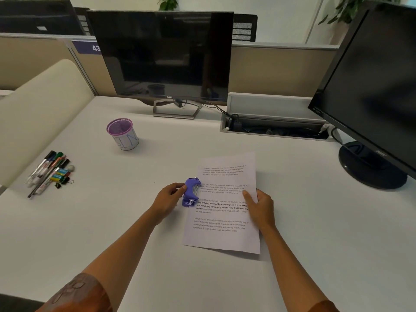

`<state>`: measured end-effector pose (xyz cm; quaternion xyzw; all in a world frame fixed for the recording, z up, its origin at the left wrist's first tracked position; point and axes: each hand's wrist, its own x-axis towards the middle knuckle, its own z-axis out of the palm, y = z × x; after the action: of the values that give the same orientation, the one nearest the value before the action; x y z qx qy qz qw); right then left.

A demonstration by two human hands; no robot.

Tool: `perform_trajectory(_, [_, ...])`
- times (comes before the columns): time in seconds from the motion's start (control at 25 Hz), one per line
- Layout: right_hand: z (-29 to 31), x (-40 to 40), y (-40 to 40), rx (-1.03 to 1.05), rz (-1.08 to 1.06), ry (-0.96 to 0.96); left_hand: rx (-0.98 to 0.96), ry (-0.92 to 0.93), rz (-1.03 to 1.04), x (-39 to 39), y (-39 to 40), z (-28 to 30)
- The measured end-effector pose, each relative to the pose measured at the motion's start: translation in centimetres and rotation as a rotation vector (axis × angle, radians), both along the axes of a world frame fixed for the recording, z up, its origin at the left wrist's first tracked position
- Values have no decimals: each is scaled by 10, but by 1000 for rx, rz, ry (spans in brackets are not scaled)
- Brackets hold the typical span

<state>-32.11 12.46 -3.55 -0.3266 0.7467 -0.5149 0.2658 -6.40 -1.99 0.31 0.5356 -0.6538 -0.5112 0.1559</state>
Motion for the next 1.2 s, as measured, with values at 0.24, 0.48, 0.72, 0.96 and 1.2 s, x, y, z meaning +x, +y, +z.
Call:
perform_trajectory(0.24, [-2,2,-1,4,25,24,25,7,-3,1,-1,2])
perform_trajectory(0.48, [0,-7,-4,44,71,19,40,1,-4,-1,-1,4])
perform_trajectory(0.72, [0,-8,-3,41,97,15,45,19,-7,-1,0,5])
perform_trajectory(0.96, [4,-6,-1,27,62,-60,69,22,-24,0,-9,1])
perform_trajectory(1.2, [2,-8,-1,49,54,-83,-8,65,162,-24,-21,-2])
